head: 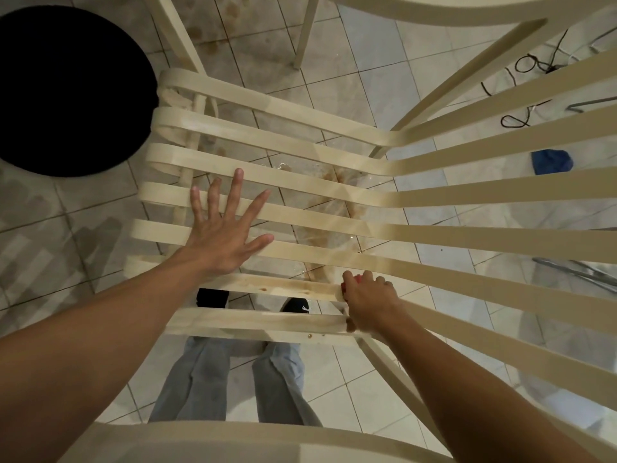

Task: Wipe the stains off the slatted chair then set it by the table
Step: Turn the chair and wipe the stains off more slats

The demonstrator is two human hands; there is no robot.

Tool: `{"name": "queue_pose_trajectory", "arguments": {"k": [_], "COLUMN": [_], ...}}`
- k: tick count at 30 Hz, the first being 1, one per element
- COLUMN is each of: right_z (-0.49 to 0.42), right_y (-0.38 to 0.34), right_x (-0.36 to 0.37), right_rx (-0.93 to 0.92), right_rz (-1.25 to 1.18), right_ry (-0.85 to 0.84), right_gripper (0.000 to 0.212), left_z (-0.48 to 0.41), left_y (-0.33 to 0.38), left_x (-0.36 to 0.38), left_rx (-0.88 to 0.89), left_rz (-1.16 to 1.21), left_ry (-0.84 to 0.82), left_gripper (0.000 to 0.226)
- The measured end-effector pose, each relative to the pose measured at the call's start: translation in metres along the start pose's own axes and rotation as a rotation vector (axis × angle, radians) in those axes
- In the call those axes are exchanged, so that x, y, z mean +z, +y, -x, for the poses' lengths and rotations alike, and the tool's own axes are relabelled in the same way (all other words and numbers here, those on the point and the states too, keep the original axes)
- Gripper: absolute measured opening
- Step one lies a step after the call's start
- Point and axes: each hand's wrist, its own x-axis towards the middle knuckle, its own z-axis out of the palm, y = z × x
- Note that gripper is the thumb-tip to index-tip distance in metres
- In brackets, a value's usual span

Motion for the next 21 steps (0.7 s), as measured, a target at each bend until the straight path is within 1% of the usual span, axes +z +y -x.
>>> {"name": "queue_pose_trajectory", "arguments": {"k": [2, 5, 6, 7, 11, 15, 18, 20, 21], "right_z": [0.0, 0.0, -0.002, -0.003, -0.011, -0.019, -0.018, -0.012, -0.009], "right_y": [0.003, 0.003, 0.0, -0.003, -0.021, -0.046, -0.054, -0.047, -0.039], "right_x": [0.002, 0.002, 0.002, 0.001, 0.0, 0.001, 0.005, 0.006, 0.005], "right_rx": [-0.06, -0.127, -0.138, -0.151, -0.213, -0.277, -0.248, -0.273, -0.285], "right_rz": [-0.151, -0.313, -0.337, -0.347, -0.4, -0.585, -0.727, -0.737, -0.688], "right_ry": [0.02, 0.057, 0.062, 0.067, 0.108, 0.198, 0.236, 0.225, 0.21], "right_gripper": [0.053, 0.019, 0.012, 0.012, 0.022, 0.017, 0.023, 0.029, 0.033], "left_z": [0.0, 0.0, 0.0, 0.0, 0.0, 0.0, 0.0, 0.001, 0.0], "left_y": [0.0, 0.002, 0.002, 0.002, 0.002, 0.003, 0.002, 0.001, 0.001], "left_x": [0.0, 0.001, 0.001, 0.0, 0.0, 0.0, 0.0, 0.001, 0.001], "left_rx": [-0.005, -0.005, -0.005, -0.004, -0.006, -0.007, -0.004, -0.006, -0.006], "left_rz": [-0.004, -0.01, -0.012, -0.01, -0.004, -0.005, -0.003, -0.004, -0.004], "left_ry": [0.0, -0.001, 0.0, -0.001, -0.006, -0.007, -0.004, -0.002, 0.0], "left_gripper": [0.08, 0.079, 0.079, 0.079, 0.079, 0.08, 0.08, 0.08, 0.08]}}
